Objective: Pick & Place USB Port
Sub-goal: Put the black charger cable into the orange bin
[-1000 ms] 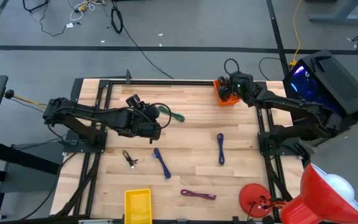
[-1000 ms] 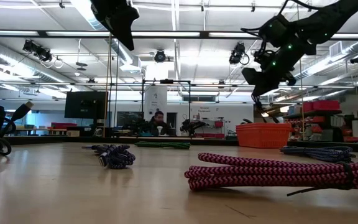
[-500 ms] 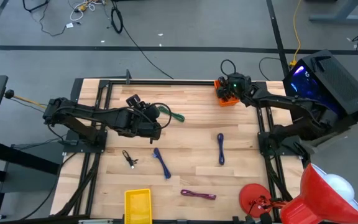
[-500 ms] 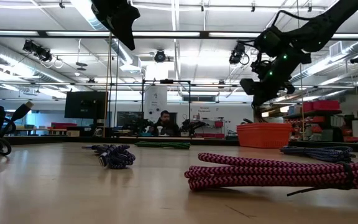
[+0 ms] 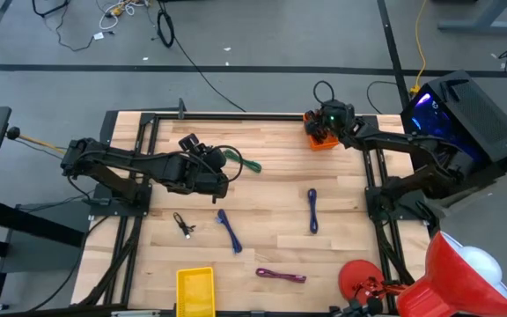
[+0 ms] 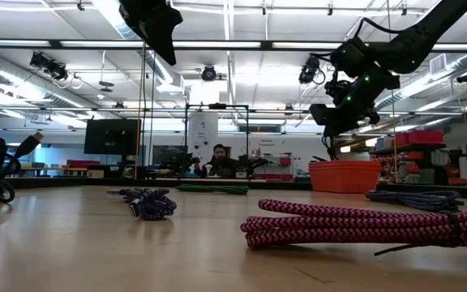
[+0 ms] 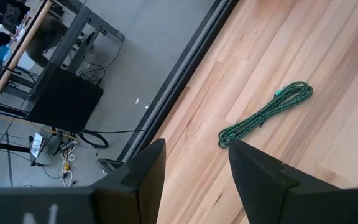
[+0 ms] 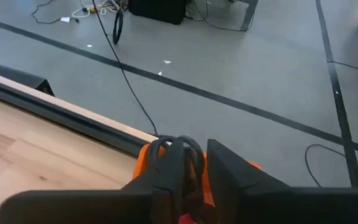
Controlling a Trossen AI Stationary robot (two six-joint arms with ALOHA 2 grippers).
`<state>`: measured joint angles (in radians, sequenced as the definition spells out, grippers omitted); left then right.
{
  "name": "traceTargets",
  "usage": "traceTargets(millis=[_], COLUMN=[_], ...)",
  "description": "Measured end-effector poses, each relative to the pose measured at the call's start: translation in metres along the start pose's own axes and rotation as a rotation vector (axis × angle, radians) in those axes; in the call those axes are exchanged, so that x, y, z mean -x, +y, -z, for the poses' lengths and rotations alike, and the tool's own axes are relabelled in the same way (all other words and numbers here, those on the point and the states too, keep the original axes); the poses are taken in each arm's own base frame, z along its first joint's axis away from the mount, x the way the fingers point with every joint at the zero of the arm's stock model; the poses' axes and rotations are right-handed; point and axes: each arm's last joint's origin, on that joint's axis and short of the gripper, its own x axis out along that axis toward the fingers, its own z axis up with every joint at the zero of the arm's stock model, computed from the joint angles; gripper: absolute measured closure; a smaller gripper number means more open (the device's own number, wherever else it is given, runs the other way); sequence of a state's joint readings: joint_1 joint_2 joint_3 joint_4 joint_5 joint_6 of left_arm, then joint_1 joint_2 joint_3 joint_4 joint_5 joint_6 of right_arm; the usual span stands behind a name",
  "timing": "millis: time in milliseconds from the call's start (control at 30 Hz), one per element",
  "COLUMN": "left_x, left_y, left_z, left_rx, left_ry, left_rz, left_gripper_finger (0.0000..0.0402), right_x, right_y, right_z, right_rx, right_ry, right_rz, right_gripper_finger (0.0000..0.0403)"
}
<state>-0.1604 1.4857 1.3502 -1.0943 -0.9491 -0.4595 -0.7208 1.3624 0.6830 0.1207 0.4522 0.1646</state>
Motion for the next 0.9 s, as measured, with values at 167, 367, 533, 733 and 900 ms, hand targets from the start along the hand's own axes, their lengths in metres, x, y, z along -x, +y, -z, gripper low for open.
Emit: traceTargets(millis=[167, 367, 533, 733, 900], left_x=[0.000, 0.000, 0.000, 0.000, -0.001], left_y=[0.000, 0.000, 0.000, 0.000, 0.000], left_z=[0.000, 0.000, 0.000, 0.000, 0.000], left_rx=[0.001, 0.002, 0.002, 0.002, 0.005], left_ry=[0.000, 0.000, 0.000, 0.000, 0.000], left_rz=[0.000, 0.000, 0.000, 0.000, -0.001], left_gripper_finger=[0.0220, 0.0220, 0.0220, 0.0220, 0.0220], right_x=[-0.002, -0.005, -0.005, -0.005, -0.001], right_y=[-0.003, -0.010, -0.011, -0.010, -0.009], right_z=[-0.001, -0.005, -0.012, -0.015, -0.016], right_rx=[-0.001, -0.014, -0.027, -0.040, -0.051], right_ry=[-0.002, -0.029, -0.094, -0.119, -0.122], right_rz=[0.001, 0.012, 0.004, -0.007, -0.073], right_gripper_finger=[0.0306, 0.0276, 0.0249, 0.0227, 0.0218])
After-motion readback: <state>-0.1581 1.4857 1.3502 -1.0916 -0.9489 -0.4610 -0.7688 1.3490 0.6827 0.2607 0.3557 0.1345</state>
